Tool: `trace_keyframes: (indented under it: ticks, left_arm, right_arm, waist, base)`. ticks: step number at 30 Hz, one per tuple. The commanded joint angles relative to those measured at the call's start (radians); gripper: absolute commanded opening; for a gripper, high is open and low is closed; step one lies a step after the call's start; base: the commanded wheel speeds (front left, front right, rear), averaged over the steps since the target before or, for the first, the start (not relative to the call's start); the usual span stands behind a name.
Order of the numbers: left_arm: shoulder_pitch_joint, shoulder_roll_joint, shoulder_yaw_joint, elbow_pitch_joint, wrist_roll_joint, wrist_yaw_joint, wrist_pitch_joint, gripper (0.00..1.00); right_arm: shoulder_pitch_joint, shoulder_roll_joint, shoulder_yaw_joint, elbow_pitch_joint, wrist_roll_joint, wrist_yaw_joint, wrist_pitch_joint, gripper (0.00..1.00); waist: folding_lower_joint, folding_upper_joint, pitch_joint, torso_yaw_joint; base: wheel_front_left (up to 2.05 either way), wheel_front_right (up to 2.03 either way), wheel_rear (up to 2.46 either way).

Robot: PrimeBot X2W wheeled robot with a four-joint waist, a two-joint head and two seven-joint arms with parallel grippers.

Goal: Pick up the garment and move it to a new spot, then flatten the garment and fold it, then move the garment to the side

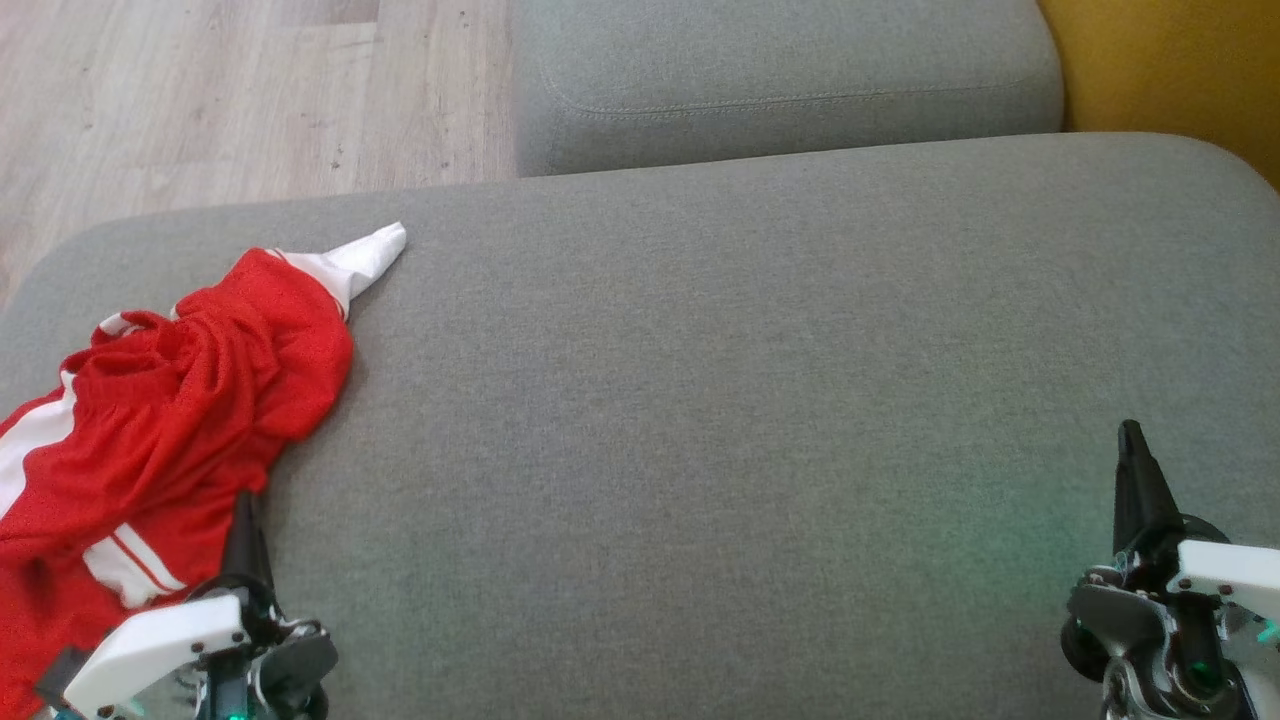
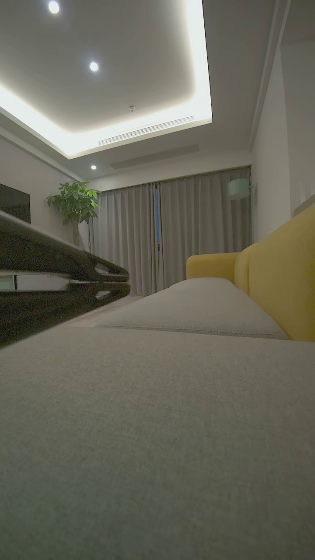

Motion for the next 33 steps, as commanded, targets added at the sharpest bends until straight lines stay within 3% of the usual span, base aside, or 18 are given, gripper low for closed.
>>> trace_keyframes:
  ticks: [1, 11, 12, 23, 33]
  left_arm:
    - [-0.052, 0.004, 0.04, -0.028, 0.009, -0.006, 0.003, 0.0]
    - [-0.052, 0.004, 0.04, -0.028, 0.009, -0.006, 0.003, 0.0]
    - [0.0, 0.0, -0.001, 0.001, 0.0, 0.0, 0.0, 1.0]
    - [0.028, -0.002, -0.028, 0.048, 0.02, 0.001, -0.02, 1.0]
    - [0.03, -0.001, -0.043, 0.013, 0.14, 0.002, -0.05, 1.0]
  right_arm:
    - [-0.055, -0.005, 0.021, -0.031, -0.003, -0.001, 0.006, 0.0]
    - [-0.055, -0.005, 0.021, -0.031, -0.003, -0.001, 0.006, 0.0]
    - [0.0, 0.0, 0.0, 0.001, 0.0, 0.0, 0.0, 1.0]
    - [0.028, 0.003, 0.024, 0.045, -0.02, 0.0, -0.019, 1.0]
    - [0.032, 0.003, 0.041, 0.028, -0.154, 0.0, -0.049, 1.0]
  waist:
    - [0.0, 0.0, 0.0, 0.0]
    - [0.0, 0.0, 0.0, 0.0]
    - [0.0, 0.0, 0.0, 0.0]
    - [0.0, 0.0, -0.006, 0.001]
    - [0.0, 0.0, -0.014, 0.002]
  base:
    - [0.0, 0.0, 0.0]
    - [0.0, 0.0, 0.0]
    - [0.0, 0.0, 0.0]
    - [0.0, 0.0, 0.0]
    - [0.0, 0.0, 0.0]
